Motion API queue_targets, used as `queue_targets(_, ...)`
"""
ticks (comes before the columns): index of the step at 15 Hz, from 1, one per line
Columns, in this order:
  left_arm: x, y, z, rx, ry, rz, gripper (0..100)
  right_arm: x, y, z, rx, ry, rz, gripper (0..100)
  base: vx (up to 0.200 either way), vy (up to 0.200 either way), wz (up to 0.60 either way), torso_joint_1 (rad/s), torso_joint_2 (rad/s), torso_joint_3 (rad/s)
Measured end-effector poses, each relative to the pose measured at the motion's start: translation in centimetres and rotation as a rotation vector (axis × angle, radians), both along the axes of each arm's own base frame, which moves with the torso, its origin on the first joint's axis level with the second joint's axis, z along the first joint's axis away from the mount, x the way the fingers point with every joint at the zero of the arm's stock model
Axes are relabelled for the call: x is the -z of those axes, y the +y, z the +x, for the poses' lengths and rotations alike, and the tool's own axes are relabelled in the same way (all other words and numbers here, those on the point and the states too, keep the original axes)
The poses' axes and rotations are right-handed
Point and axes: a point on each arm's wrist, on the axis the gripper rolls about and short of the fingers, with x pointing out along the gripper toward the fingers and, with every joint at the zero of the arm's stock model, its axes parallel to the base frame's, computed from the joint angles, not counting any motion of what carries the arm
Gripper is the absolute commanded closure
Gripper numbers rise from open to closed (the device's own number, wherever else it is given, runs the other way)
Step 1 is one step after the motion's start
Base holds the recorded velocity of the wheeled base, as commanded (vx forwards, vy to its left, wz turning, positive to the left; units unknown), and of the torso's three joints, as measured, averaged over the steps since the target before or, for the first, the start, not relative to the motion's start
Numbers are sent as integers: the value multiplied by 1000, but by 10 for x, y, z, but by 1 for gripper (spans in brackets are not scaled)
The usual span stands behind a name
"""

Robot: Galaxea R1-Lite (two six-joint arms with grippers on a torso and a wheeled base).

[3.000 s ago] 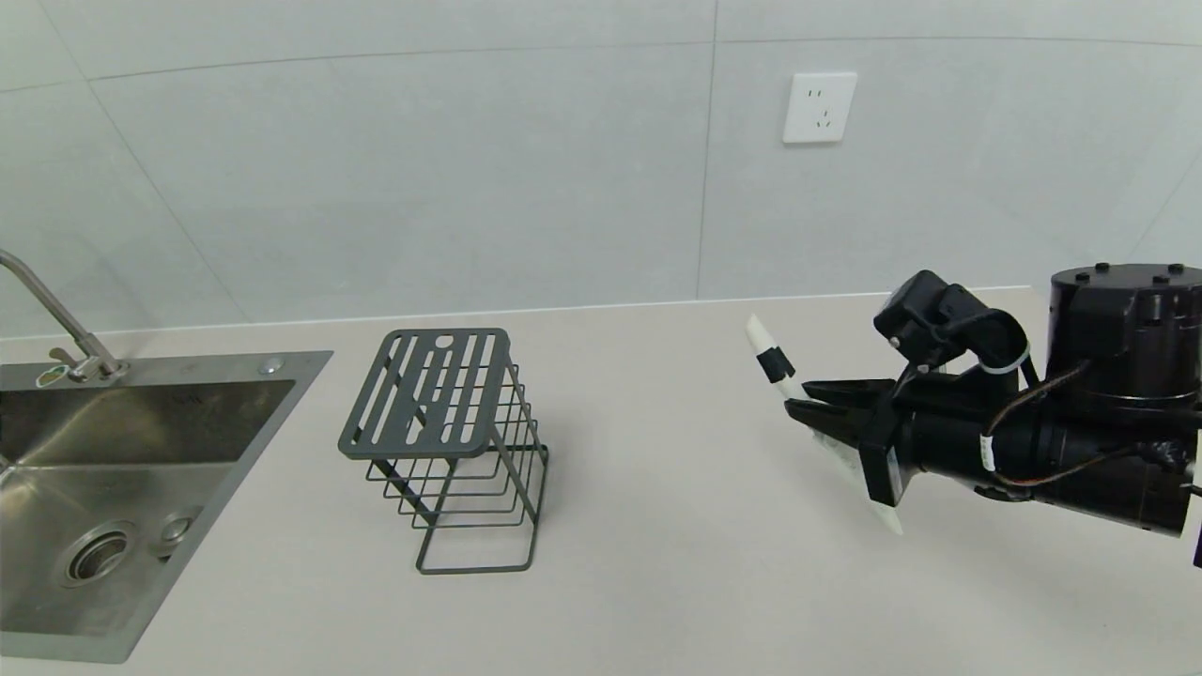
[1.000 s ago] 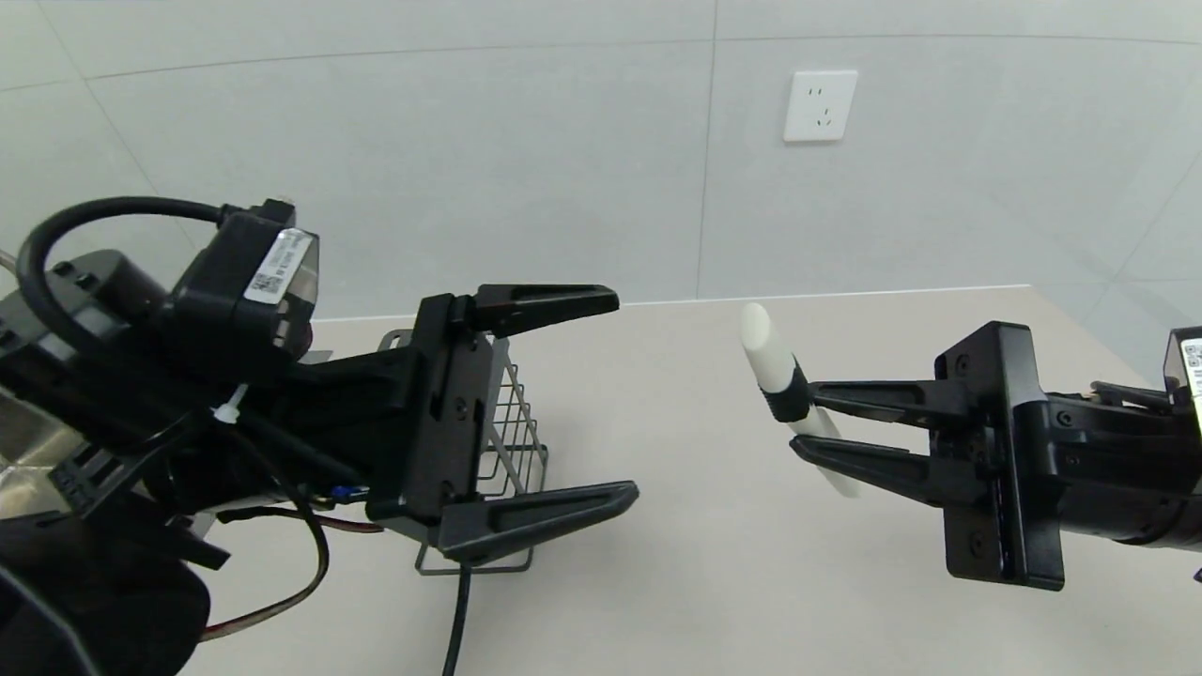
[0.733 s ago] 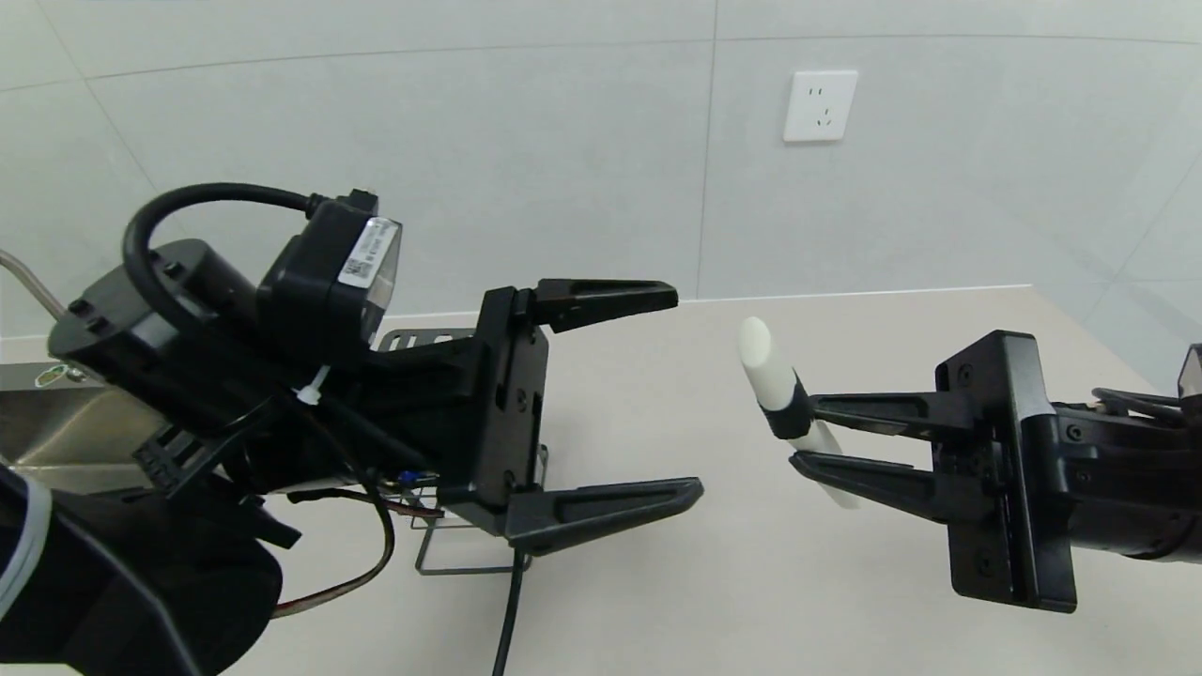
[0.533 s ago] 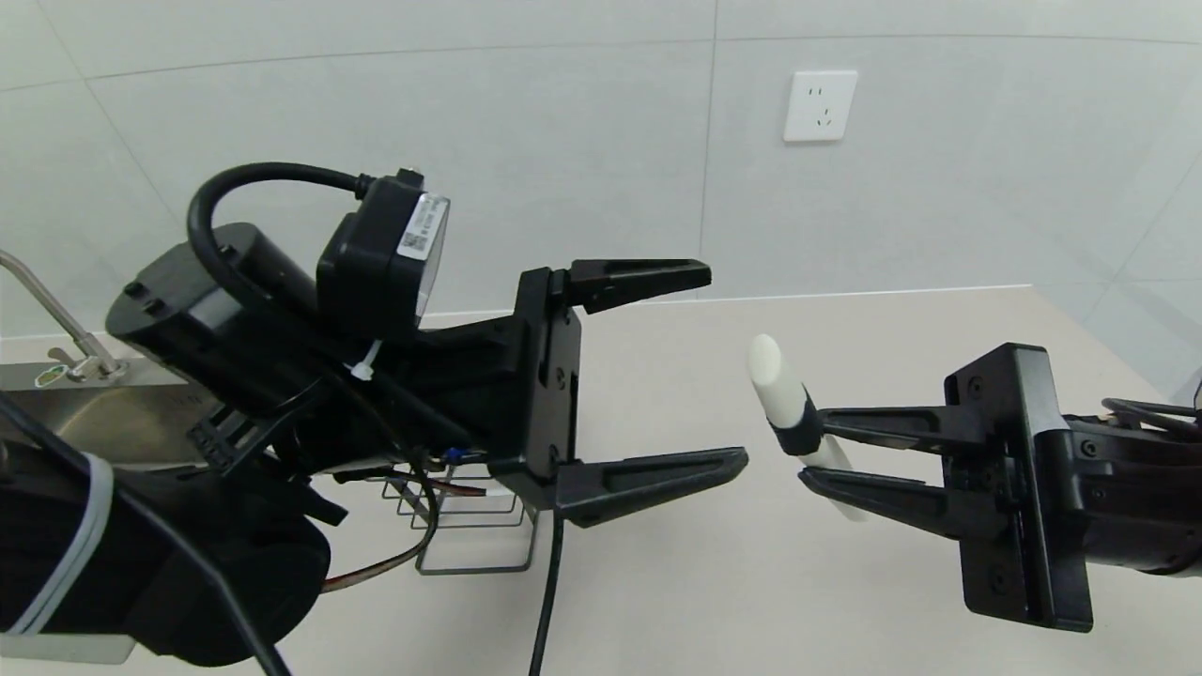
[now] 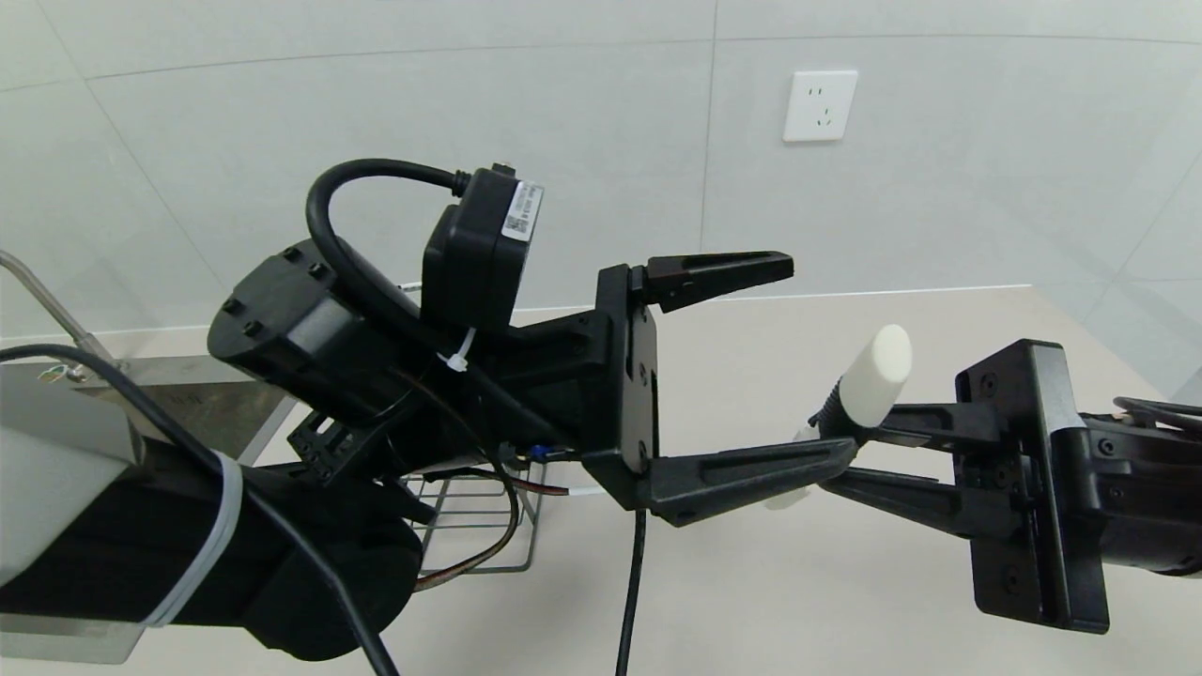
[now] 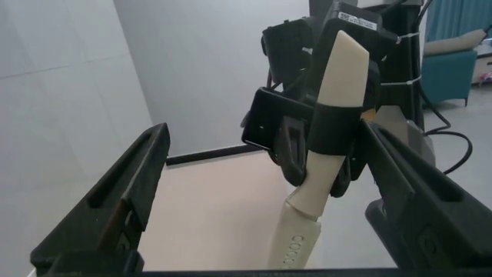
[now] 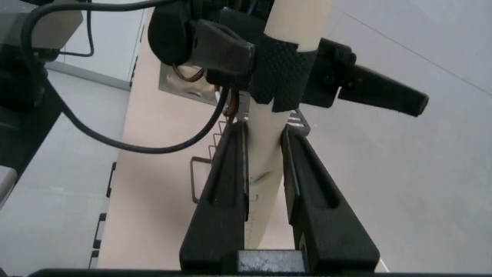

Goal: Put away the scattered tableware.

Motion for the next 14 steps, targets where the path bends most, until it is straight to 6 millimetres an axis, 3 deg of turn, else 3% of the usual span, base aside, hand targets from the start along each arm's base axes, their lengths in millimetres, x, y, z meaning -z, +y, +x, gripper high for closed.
queue_targets(14,7,2,-2,-2,6,6,0,4,-3,16,53,26,-12,100,0,0,0,0,0,0)
